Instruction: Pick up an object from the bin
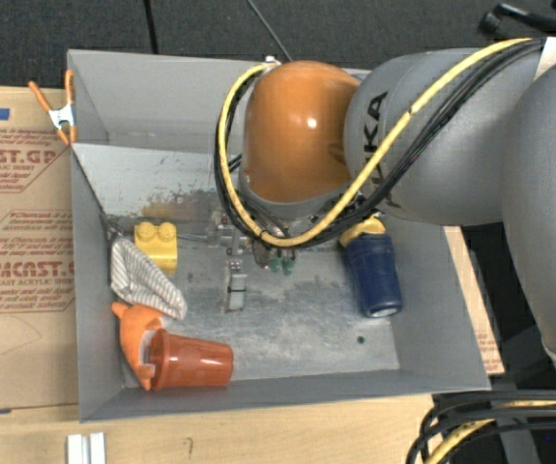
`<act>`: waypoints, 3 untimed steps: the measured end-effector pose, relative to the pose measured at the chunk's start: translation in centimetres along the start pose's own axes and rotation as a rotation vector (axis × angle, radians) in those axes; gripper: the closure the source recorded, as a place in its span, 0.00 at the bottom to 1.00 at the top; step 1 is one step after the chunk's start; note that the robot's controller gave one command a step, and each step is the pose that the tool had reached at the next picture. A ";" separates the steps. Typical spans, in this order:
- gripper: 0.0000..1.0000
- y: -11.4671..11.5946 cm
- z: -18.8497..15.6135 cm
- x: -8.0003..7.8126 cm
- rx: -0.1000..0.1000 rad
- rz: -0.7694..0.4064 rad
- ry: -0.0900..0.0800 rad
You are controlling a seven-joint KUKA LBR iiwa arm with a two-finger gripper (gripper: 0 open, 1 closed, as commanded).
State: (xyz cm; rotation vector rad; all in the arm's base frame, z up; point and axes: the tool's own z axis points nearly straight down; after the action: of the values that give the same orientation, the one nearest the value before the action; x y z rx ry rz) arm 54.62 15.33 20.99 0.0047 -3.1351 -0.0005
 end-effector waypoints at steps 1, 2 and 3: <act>0.00 -0.1 -0.5 -0.2 -0.001 0.002 -0.008; 0.00 1.4 2.9 -1.5 -0.001 -0.048 -0.016; 0.00 3.4 7.4 -1.8 -0.001 0.026 -0.008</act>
Offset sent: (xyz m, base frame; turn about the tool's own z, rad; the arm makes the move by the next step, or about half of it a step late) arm 0.0212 0.0271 -0.0649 -0.0908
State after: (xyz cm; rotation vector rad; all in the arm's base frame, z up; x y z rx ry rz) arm 56.38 18.74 13.58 -0.0365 -3.1429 -0.0024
